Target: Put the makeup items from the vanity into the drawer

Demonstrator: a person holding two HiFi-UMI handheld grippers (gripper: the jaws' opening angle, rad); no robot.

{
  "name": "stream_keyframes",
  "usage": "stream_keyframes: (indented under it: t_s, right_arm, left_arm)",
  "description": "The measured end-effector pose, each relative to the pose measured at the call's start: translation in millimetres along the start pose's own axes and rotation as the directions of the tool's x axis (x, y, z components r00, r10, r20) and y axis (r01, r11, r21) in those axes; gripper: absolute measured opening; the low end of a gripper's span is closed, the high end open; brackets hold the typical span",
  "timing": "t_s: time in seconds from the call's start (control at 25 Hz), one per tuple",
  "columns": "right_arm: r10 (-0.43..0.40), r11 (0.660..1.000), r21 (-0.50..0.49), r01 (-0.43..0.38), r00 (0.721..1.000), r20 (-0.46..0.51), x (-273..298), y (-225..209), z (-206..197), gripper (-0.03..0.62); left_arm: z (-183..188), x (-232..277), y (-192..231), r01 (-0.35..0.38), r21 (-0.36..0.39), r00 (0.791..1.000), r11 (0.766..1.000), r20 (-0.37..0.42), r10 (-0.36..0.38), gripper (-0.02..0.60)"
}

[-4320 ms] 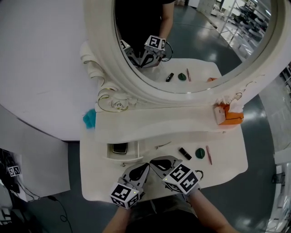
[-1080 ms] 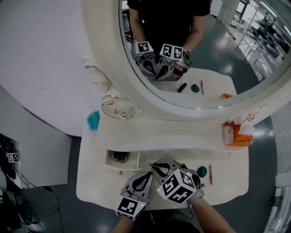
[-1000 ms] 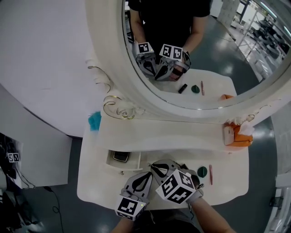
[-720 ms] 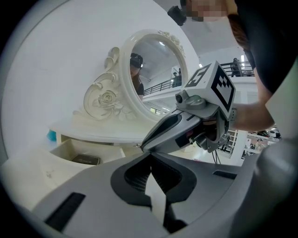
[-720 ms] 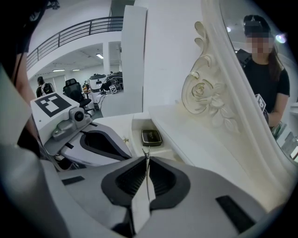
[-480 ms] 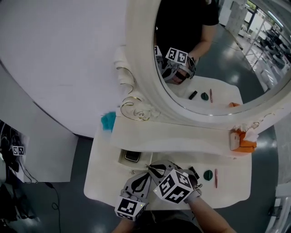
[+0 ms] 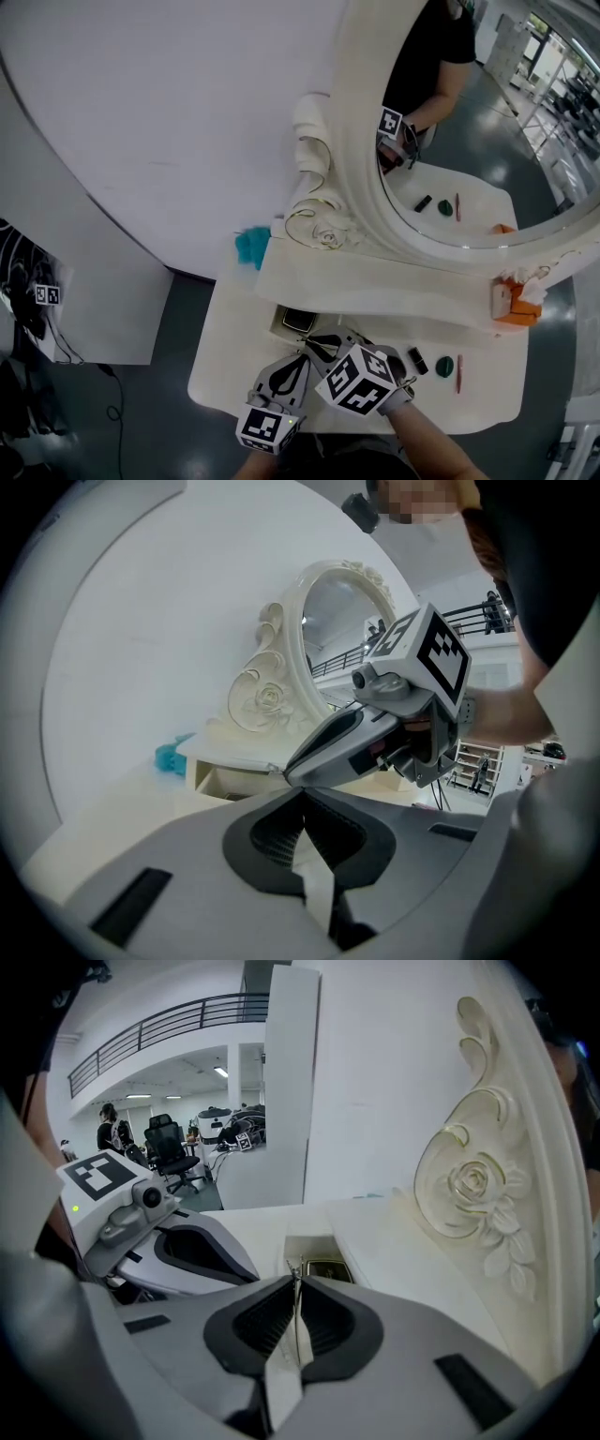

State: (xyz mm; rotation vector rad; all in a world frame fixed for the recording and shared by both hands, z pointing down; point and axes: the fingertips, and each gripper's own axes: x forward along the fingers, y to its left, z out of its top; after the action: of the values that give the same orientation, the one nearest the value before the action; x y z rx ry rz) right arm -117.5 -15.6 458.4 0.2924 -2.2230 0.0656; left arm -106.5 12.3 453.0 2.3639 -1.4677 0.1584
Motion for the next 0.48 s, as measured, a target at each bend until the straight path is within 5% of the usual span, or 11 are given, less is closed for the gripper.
stream_keyframes:
  t_s: [0.48]
  right_arm:
    - [0.02, 0.999, -0.037, -0.021, 0.999, -0.034, 28.6, 0.8, 19.6, 0.038]
  left_arm:
    - [-1.0, -12.5, 36.7, -0.053, -0.025, 0.999, 0.998, -0.001, 0.053, 0.014]
